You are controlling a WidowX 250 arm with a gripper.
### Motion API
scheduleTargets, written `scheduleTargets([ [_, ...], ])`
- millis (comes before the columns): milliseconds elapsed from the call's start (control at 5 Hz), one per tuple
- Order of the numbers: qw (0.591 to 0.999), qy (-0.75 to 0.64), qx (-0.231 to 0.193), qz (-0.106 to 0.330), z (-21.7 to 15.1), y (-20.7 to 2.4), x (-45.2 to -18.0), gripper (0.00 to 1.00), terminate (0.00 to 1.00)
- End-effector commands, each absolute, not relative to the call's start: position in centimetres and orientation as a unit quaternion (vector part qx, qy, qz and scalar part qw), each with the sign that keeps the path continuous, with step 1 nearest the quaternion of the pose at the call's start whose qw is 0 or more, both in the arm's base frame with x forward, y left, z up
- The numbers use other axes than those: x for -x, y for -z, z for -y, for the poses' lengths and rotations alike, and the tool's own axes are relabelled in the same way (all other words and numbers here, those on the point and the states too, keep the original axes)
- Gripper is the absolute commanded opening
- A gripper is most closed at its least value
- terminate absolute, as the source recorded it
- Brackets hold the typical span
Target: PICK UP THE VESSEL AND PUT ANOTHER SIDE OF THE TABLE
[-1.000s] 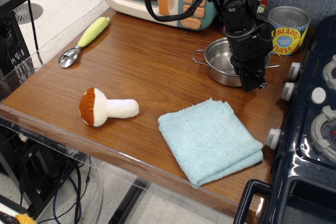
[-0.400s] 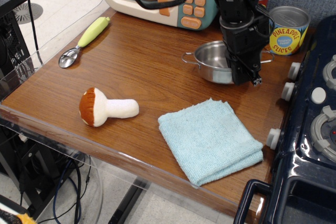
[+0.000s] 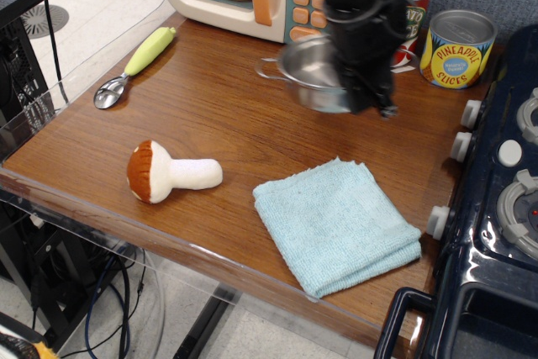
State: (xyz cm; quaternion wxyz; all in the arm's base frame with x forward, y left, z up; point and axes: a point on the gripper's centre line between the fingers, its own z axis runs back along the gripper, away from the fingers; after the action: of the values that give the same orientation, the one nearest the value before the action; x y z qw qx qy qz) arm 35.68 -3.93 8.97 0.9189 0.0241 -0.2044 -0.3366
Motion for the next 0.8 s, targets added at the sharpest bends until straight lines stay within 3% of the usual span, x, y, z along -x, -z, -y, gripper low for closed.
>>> scheduleTargets([
  [0, 0.946, 0.202, -0.079, 0.24, -2.9, -12.4, -31.8, 0.0, 0.0],
  [200, 0.956, 0.136, -0.098, 0.239, -6.3, -12.2, -30.3, 0.0, 0.0],
  [600, 0.969, 0.068, -0.127, 0.202, -10.8, -8.7, -31.0, 0.0, 0.0],
])
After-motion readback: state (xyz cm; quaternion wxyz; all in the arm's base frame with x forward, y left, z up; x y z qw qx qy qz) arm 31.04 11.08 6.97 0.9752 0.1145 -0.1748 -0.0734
